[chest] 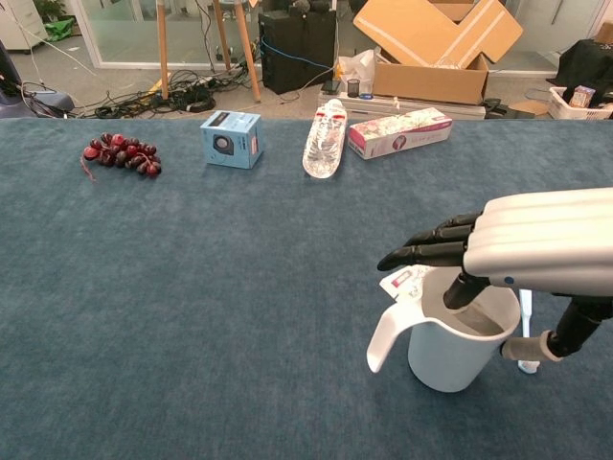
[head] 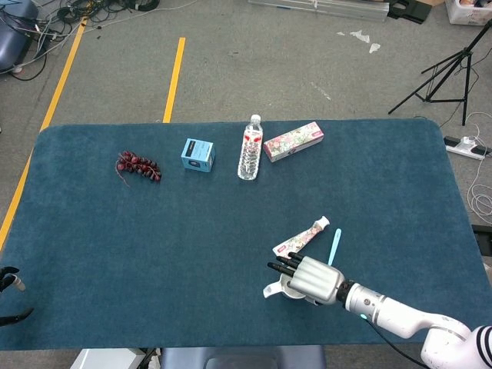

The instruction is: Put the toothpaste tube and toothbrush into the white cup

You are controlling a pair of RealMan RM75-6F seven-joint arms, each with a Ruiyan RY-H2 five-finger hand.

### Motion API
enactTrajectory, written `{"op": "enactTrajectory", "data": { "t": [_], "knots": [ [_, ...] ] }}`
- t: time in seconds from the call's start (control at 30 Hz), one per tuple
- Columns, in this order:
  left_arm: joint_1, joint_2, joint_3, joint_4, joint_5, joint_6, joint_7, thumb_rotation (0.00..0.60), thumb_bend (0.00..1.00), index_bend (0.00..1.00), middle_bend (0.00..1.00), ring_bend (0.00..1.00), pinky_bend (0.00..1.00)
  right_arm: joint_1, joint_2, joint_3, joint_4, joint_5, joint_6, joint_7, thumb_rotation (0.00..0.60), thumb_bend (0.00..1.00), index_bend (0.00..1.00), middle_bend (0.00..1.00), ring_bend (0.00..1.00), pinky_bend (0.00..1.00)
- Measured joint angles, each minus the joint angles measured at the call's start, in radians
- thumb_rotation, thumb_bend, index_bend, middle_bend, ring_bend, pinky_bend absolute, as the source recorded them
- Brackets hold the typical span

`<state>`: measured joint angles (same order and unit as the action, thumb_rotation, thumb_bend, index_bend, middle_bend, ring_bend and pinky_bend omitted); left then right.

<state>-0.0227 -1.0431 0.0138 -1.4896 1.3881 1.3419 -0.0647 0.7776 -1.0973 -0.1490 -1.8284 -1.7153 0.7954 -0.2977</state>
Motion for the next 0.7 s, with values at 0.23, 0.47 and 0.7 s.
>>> {"op": "enactTrajectory", "data": {
  "t": [0.23, 0.47, 0.7],
  "knots": [
    [0.0, -0.001, 0.0, 0.0, -0.003, -0.003, 0.001, 0.6, 0.0, 0.49, 0.27, 0.21, 0.29, -0.005, 0.003, 0.0, 0.006, -0.004, -0.007, 0.009, 0.6, 0.13, 0.59, 0.0, 0.0, 0.15],
    [0.001, -0.001, 0.0, -0.001, -0.003, -0.002, -0.002, 0.6, 0.0, 0.49, 0.27, 0.21, 0.29, -0.011, 0.016, 0.0, -0.004, -0.001, -0.015, 0.008, 0.6, 0.09, 0.47, 0.0, 0.0, 0.14],
    [0.002, 0.0, 0.0, -0.002, -0.004, -0.001, -0.004, 0.6, 0.0, 0.49, 0.27, 0.21, 0.29, -0.02, 0.03, 0.004, -0.02, -0.002, -0.008, 0.007, 0.6, 0.07, 0.39, 0.0, 0.0, 0.14]
  ]
}}
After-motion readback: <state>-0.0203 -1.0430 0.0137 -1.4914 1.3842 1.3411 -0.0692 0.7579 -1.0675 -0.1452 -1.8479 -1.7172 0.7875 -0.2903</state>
